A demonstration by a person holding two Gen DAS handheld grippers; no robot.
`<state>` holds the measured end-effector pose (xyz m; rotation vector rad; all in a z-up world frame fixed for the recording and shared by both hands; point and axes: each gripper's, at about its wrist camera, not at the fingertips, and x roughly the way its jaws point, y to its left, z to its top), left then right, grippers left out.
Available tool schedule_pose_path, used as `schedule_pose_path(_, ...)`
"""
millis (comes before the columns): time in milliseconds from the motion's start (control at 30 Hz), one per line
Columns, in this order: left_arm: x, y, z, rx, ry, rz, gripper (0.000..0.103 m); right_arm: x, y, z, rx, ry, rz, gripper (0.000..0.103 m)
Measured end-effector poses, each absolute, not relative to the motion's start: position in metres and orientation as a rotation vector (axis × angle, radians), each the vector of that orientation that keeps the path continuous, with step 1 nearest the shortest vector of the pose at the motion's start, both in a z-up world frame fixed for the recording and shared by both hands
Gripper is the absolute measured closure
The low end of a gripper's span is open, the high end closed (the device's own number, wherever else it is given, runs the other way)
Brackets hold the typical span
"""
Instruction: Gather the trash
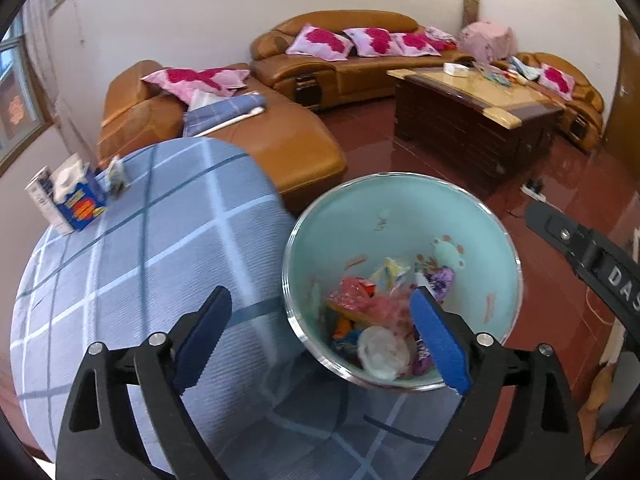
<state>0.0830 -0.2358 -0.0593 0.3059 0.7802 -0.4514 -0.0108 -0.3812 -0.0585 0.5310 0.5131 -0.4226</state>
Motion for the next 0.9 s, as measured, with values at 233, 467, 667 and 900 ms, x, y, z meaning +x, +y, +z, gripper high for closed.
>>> schedule_pose_path(233, 0.071, -0.207, -0.052, 0.289, 0.776, -0.415, 0.013, -0.025, -0.359, -0.057, 0.489, 0.536, -0.424, 0.037)
schedule_pose_path(467, 0.055, -0.177, -0.041, 0.264, 0.755, -0.390, 0.007, -0.037, -0.330, -0.038, 0.426, 0.524, -0.408, 0.029)
schedule_pose_path(667, 0.043, -0.146, -0.026, 0.233, 0.728, -0.363, 0.007, -0.047, -0.304, -0.019, 0.379, 0.483, -0.390, 0.027)
schedule_pose_path(900, 0.035, -0.120, -0.001, 0.186, 0.661, -0.336, 0.006, -0.061, -0.274, 0.012, 0.309, 0.389, -0.371, 0.022)
